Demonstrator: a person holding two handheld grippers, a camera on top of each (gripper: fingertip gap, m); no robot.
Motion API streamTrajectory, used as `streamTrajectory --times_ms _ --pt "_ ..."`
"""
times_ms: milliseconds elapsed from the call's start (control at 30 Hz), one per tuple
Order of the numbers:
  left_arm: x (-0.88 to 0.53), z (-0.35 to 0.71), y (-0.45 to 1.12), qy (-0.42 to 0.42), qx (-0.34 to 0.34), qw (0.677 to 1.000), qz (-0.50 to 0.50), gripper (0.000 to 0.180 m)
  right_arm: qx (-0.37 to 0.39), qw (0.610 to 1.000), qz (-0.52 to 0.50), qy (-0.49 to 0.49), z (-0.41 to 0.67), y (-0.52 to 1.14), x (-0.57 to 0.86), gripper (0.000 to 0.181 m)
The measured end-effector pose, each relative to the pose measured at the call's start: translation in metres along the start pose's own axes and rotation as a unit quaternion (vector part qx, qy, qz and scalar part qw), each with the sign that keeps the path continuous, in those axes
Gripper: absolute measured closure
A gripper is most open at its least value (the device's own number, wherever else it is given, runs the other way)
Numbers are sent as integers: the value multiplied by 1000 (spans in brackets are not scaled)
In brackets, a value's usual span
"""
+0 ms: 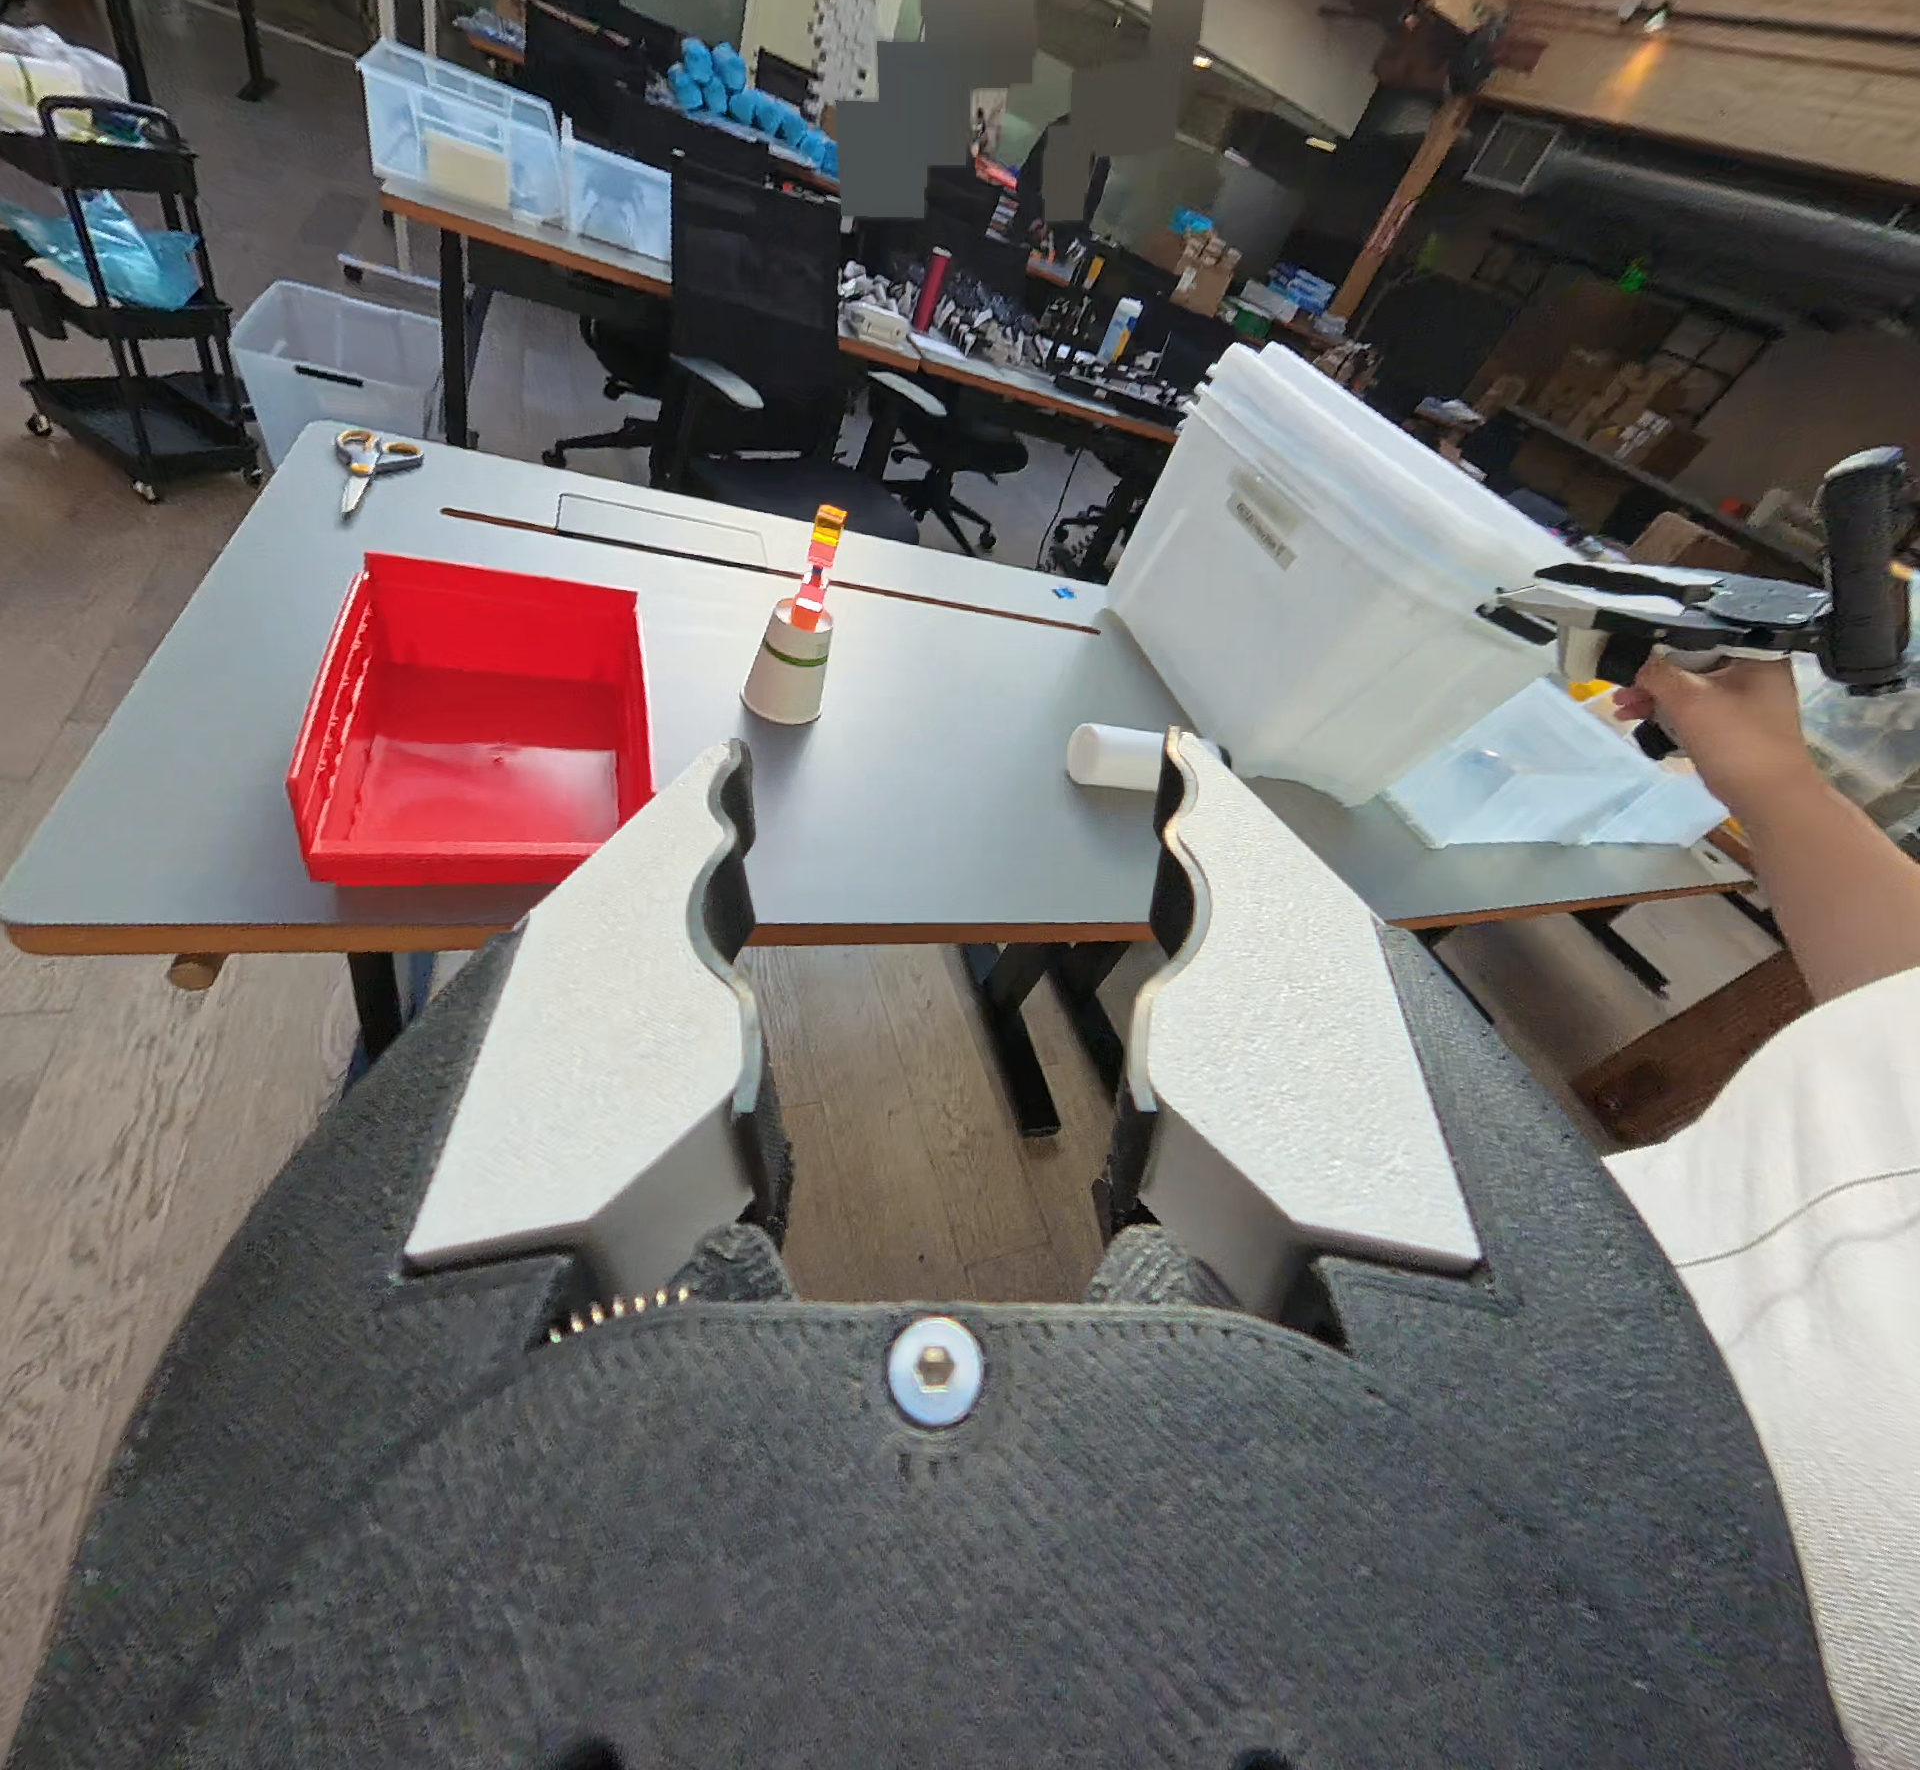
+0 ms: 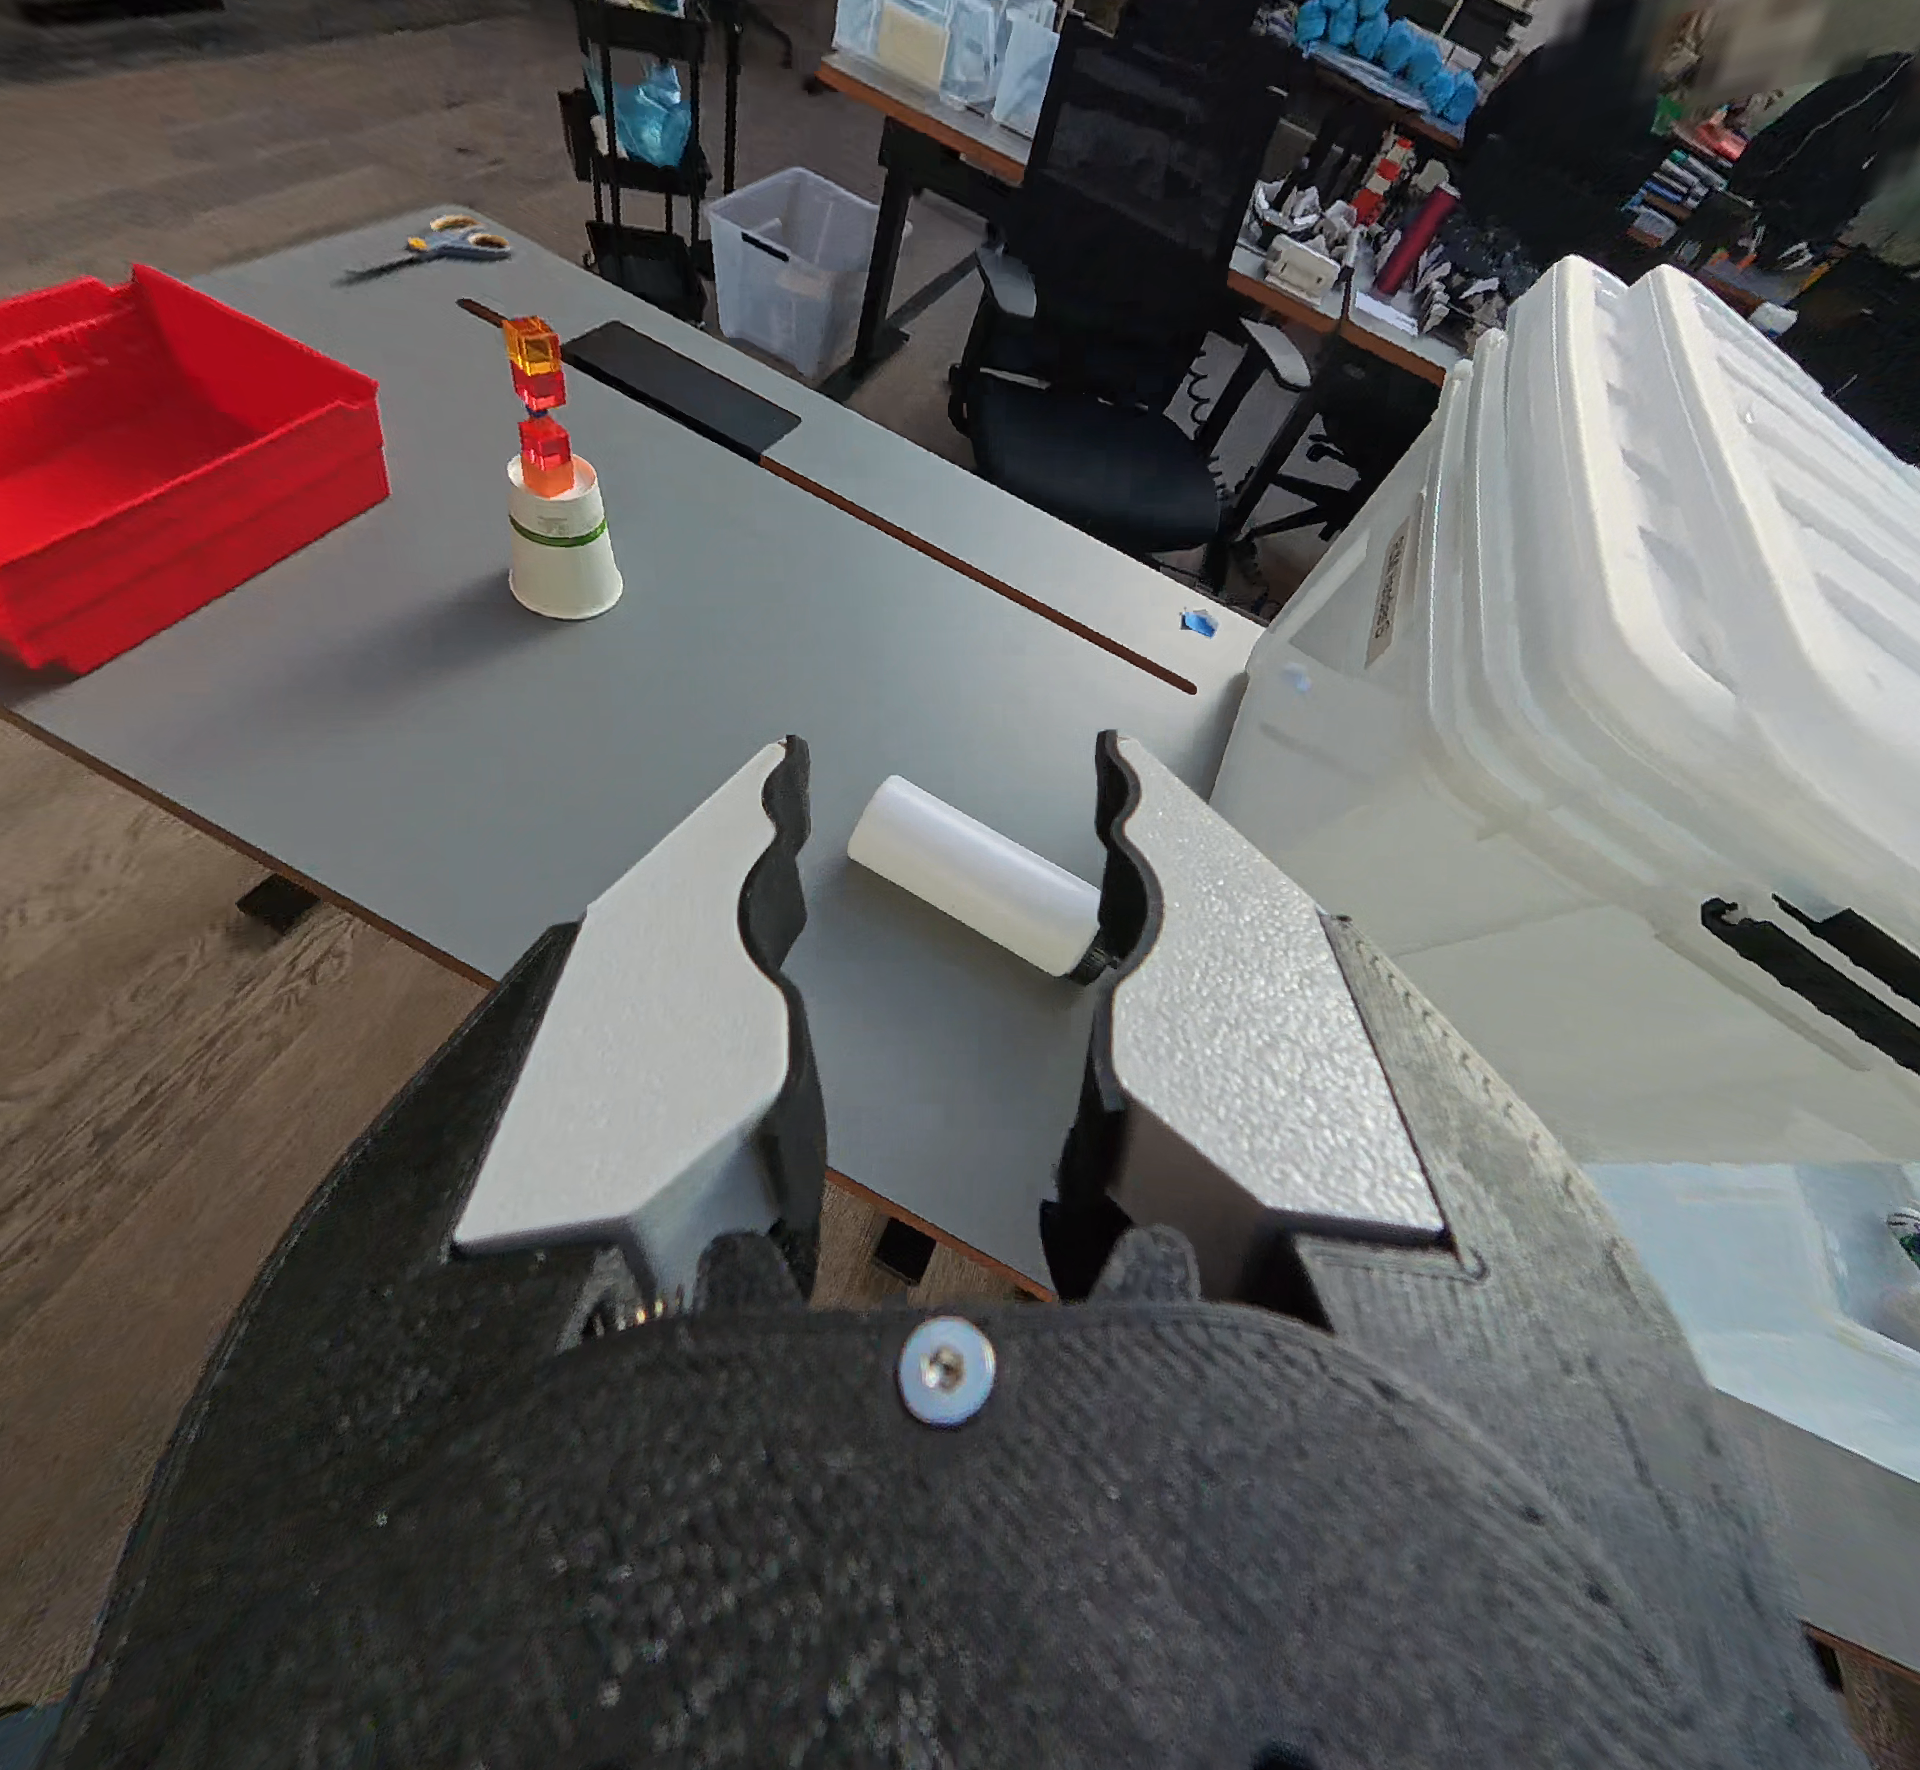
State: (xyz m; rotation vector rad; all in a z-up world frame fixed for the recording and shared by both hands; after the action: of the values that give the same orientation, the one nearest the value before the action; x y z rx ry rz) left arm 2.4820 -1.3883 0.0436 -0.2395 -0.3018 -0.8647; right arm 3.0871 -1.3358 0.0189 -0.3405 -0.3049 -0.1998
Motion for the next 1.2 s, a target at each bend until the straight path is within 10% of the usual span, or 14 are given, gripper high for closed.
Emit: streamTrajectory --times_ms 333,500,933,1200 --pt "119 -40 36 123 -37 991 -32 100 79 986 136 60 -53 -88 -36 134" --pt "203 -18 67 241 122 963 5 121 24 960 254 114 -148 -154 -71 142" --pt "275 -147 159 174 -42 982 -66 117 -141 943 287 96 -316 -232 -106 114" --pt "229 -182 102 132 -95 987 -8 140 -74 934 348 22 -279 -200 -193 91"
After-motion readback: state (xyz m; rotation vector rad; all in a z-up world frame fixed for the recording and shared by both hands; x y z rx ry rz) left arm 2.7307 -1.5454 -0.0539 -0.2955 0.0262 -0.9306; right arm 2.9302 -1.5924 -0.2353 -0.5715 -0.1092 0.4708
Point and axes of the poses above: each gripper's, where its closed fingertips meet, y out along the fingers, z out of its top, x = y × z across the jaws, the point moved 1 cm from there along -y, back along the fingers, and after that the axes turned 10 degrees about -z, right-handed, at the moved point
